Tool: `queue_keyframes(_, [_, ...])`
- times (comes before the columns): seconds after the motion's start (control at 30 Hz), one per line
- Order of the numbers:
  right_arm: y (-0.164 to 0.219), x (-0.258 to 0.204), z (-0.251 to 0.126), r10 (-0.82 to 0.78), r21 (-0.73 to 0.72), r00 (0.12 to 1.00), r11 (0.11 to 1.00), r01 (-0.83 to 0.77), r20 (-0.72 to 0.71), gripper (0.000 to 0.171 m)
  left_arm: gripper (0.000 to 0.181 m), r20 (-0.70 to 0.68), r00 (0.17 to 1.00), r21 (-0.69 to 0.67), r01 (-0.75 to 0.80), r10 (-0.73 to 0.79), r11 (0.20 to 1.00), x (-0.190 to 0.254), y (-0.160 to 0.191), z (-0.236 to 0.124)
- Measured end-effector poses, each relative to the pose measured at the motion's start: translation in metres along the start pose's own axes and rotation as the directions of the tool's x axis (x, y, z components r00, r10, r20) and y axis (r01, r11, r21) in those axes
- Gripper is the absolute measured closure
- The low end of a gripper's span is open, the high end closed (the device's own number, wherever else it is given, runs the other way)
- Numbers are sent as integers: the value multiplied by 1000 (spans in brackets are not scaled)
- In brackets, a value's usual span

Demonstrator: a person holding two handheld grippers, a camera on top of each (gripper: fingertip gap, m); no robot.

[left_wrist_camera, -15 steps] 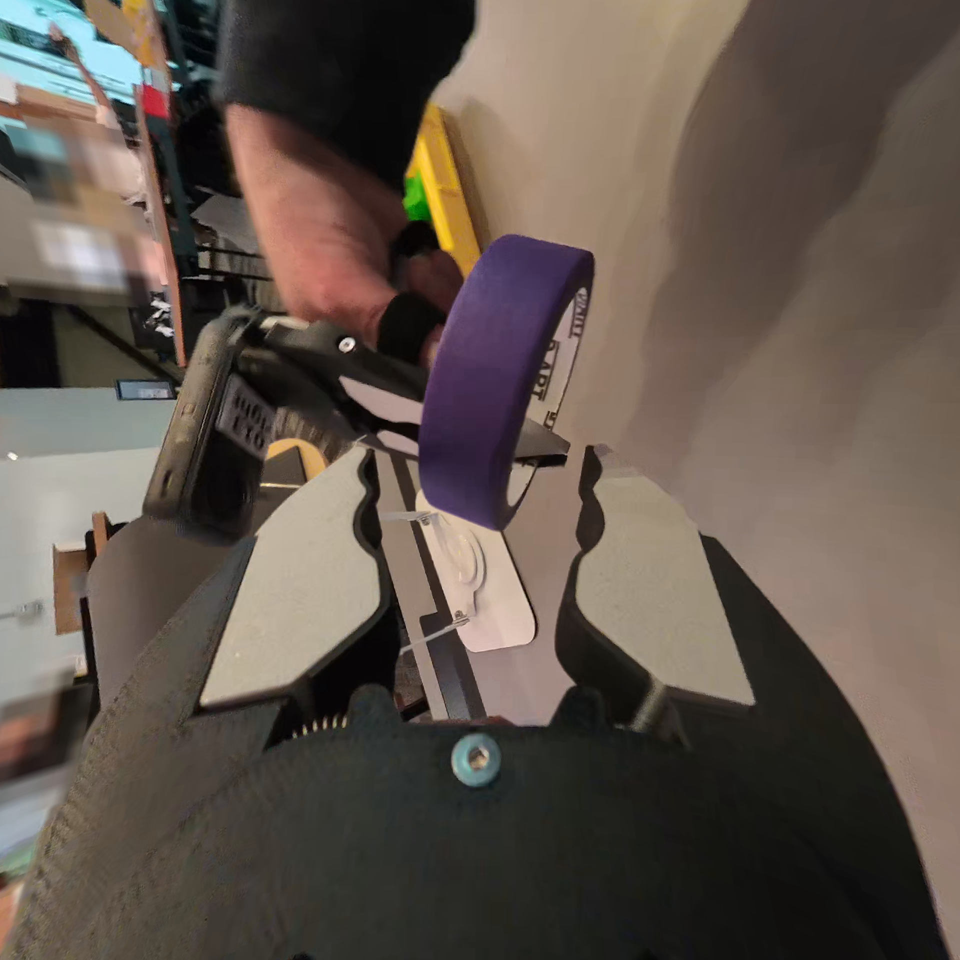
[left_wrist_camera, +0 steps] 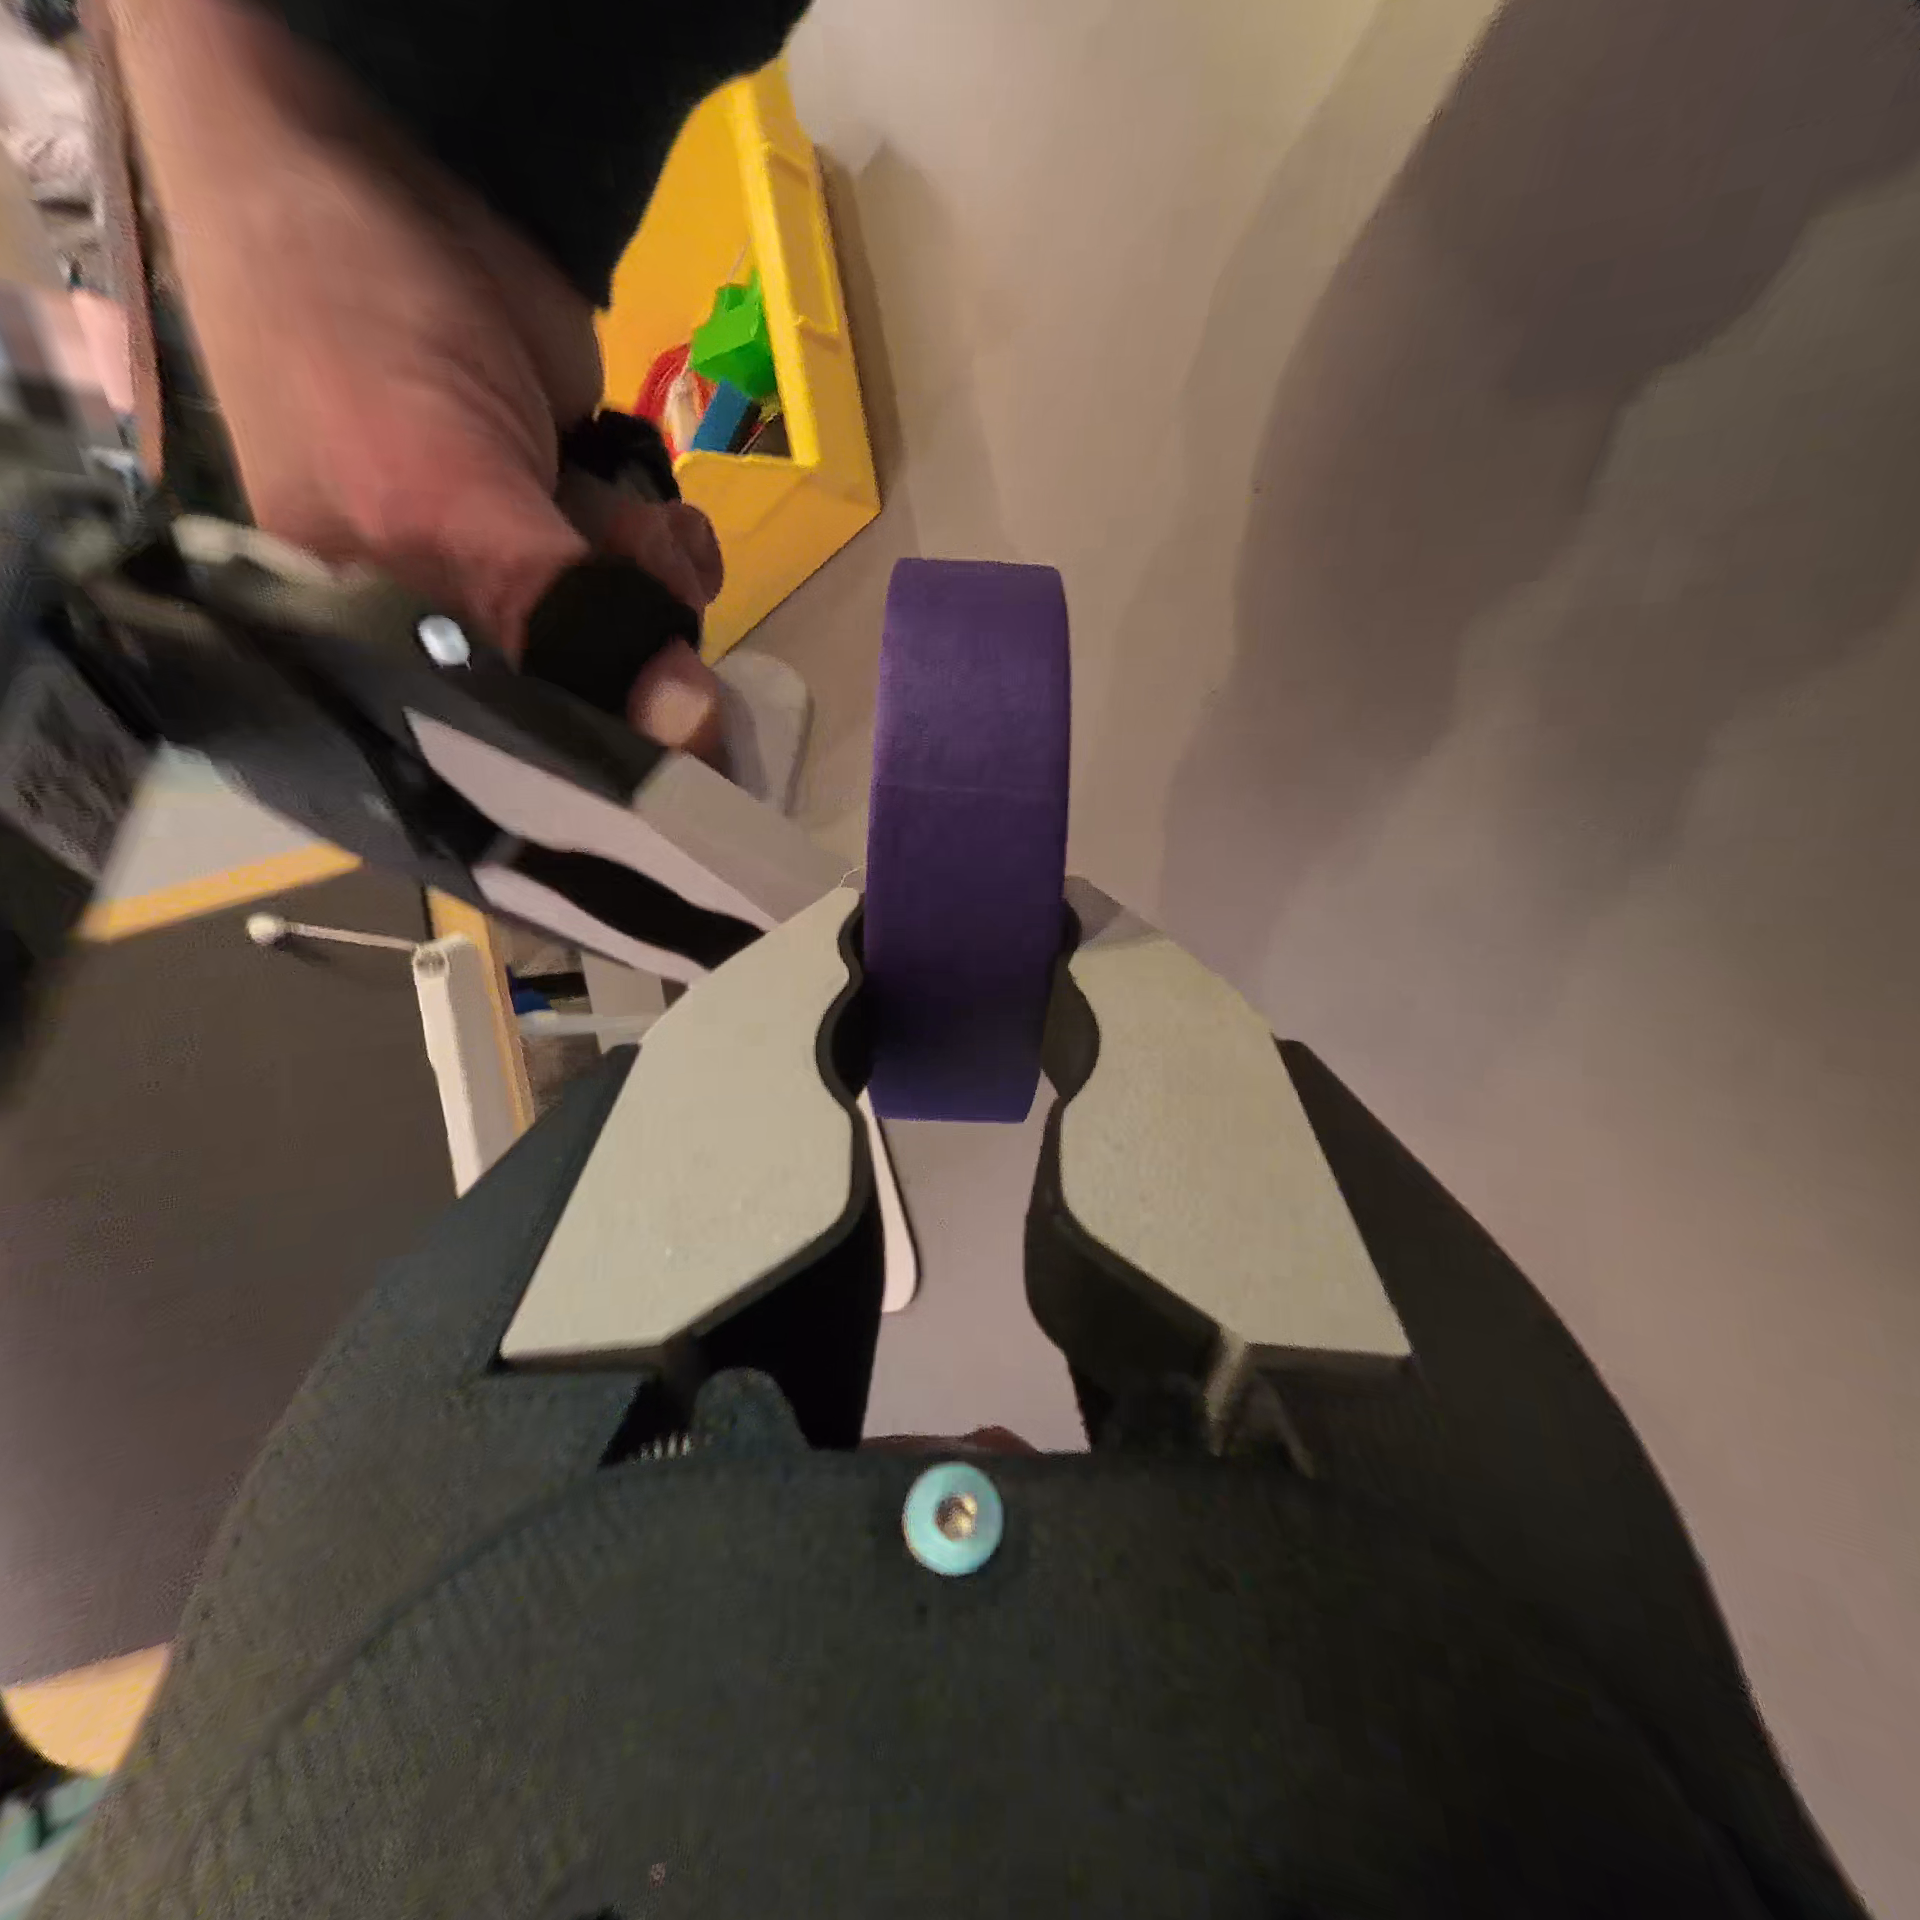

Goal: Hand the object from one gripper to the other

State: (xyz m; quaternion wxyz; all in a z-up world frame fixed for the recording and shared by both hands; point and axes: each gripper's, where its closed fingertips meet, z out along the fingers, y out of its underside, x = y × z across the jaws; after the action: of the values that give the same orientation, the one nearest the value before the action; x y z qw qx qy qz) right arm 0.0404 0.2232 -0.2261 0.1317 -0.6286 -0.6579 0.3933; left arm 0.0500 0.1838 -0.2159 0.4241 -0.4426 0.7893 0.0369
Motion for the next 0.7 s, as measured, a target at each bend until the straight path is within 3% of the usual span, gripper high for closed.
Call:
queue_keyframes(0.13, [-26, -2, -51, -106, 273, 979, 950, 151, -171, 118, 153, 31, 981, 28, 190, -191, 981, -9, 16, -5])
queue_keyframes(0.2, [-30, -11, -70, -165, 340, 949, 906, 254, -269, 114, 153, 27, 947, 75, 316, -319, 946, -15, 20, -9])
queue_keyframes(0.3, [-17, -19, -68, -235, 281, 894, 892, 355, -383, 111, 153, -25, 854, 171, 516, -520, 839, -24, 23, -12])
queue_keyframes(0.43, [-3, -24, -43, -288, 203, 854, 892, 404, -433, 110, 152, -132, 737, 281, 670, -663, 688, -36, 16, -20])
queue_keyframes(0.53, [-7, -27, -36, -254, 278, 872, 879, 389, -417, 117, 152, -190, 699, 322, 708, -690, 629, -41, 10, -23])
queue_keyframes(0.6, [-8, -27, -36, -230, 329, 882, 865, 379, -412, 143, 152, -204, 693, 325, 714, -691, 620, -42, 9, -23])
queue_keyframes(0.7, [-7, -28, -35, -207, 364, 896, 860, 358, -394, 146, 152, -228, 693, 337, 715, -684, 612, -41, 6, -22])
